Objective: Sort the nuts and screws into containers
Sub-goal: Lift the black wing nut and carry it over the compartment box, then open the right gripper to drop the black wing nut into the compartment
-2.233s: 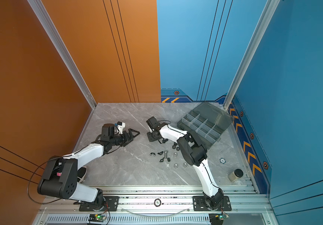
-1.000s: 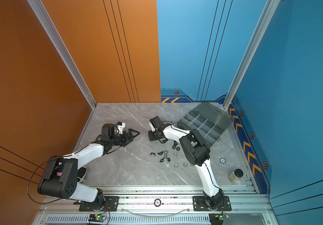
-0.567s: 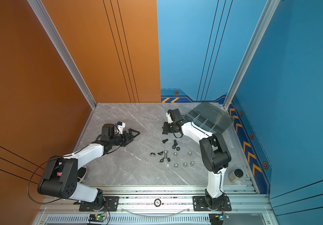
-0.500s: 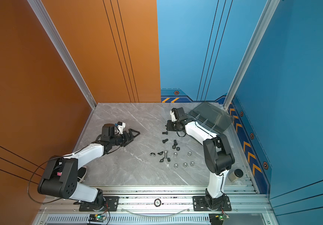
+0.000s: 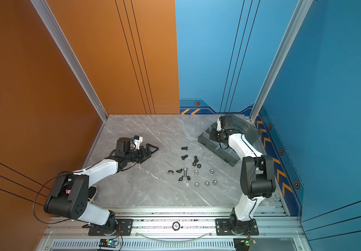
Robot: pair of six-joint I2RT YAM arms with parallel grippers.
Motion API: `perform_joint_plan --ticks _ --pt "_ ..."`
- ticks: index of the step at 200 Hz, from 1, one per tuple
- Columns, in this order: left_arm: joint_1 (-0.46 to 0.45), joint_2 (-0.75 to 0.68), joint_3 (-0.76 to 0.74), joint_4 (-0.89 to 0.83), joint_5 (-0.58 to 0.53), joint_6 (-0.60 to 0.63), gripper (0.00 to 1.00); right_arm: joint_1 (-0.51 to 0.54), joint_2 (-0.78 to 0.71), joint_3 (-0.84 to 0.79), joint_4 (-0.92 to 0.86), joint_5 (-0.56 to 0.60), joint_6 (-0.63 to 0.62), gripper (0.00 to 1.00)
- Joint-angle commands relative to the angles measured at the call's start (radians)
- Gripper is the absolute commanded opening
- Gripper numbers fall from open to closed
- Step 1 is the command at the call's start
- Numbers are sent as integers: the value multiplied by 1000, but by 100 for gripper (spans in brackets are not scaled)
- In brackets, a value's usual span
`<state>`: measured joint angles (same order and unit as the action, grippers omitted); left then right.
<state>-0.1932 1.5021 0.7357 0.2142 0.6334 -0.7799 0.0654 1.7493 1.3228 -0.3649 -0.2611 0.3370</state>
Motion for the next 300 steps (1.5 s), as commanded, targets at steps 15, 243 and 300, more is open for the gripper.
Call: perform_joint_plan --ticks 15,243,300 --pt "-13 16 27 4 12 -4 98 -47 9 43 -40 31 -28 0" --pt "-26 30 43 5 6 -9 98 -79 292 279 -103 141 -47 29" --pt "-29 27 34 5 -1 -9 98 -49 96 134 -79 27 -49 35"
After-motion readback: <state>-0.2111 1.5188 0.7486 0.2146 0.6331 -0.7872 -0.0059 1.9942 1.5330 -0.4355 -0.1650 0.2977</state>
